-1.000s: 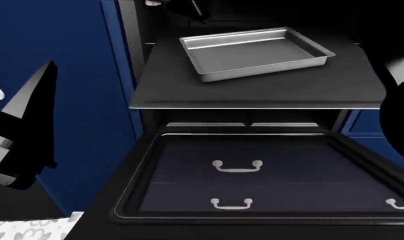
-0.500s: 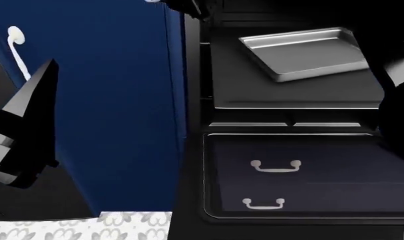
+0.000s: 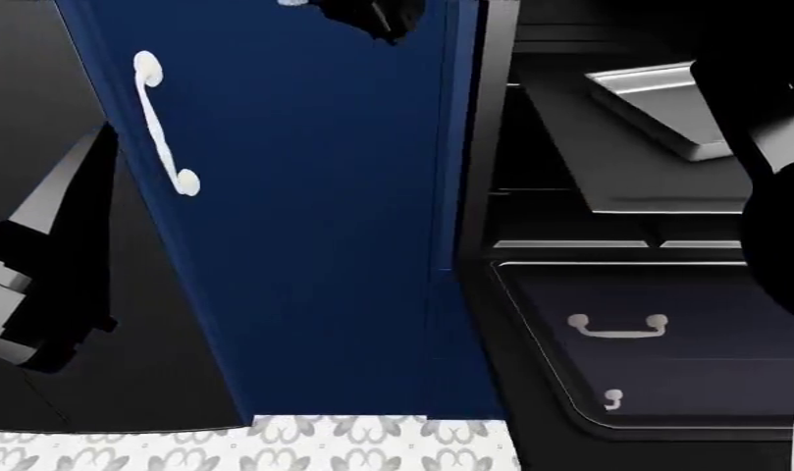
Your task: Pick the fish from the top rack in the oven and place it on the plate on the counter.
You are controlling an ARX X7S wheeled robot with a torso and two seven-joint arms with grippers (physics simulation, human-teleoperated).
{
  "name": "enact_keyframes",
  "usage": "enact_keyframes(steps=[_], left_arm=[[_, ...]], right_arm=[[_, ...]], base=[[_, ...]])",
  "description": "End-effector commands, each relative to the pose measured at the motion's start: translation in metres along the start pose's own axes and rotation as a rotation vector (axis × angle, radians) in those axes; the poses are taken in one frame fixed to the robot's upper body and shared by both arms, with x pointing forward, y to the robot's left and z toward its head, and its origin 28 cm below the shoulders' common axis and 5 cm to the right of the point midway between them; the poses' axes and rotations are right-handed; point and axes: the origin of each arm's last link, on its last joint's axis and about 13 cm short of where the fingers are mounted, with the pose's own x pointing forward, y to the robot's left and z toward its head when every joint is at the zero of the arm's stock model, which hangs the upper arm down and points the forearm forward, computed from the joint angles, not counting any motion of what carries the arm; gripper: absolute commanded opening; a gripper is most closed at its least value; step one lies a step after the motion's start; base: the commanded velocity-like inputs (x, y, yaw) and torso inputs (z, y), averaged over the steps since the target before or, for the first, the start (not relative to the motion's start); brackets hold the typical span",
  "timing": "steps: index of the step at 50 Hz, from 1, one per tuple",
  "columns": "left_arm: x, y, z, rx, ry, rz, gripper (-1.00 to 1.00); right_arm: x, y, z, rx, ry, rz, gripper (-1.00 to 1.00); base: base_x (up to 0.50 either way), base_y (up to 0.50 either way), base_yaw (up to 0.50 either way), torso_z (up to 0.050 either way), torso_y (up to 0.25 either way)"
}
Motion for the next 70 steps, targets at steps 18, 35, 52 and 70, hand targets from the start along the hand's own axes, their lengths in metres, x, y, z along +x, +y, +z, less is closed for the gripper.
enact_keyframes(steps=[18,35,52,70], left_arm=[[-0.001,-0.0019,-0.0017,-0.001,0.027,-0.021,1.0],[-0.0024,-0.0011,-0.0047,-0.001,0.032,-0.019,1.0],[-0.0028,-0.0012,-0.0045,0.003,0.033,-0.018,1.0],[-0.0024,-0.0018,-0.0044,0.003,0.035,-0.023,1.0]], right_arm=[[0.0013,-0.0022,0.003,-0.074,-0.015,0.005,-1.0],[0.0041,-0.0058,0.0015,-0.141,-0.016,-0.004,-1.0],[0.0056,-0.0058,0.0004,-0.142,-0.02,-0.002,-1.0],[0.0065,-0.0053,0.0003,-0.147,-0.01,0.003,-1.0]], base=[[0.0,0.5,0.0,0.0,0.0],[0.0,0.5,0.0,0.0,0.001],[0.0,0.5,0.0,0.0,0.001],[0.0,0.5,0.0,0.0,0.0]])
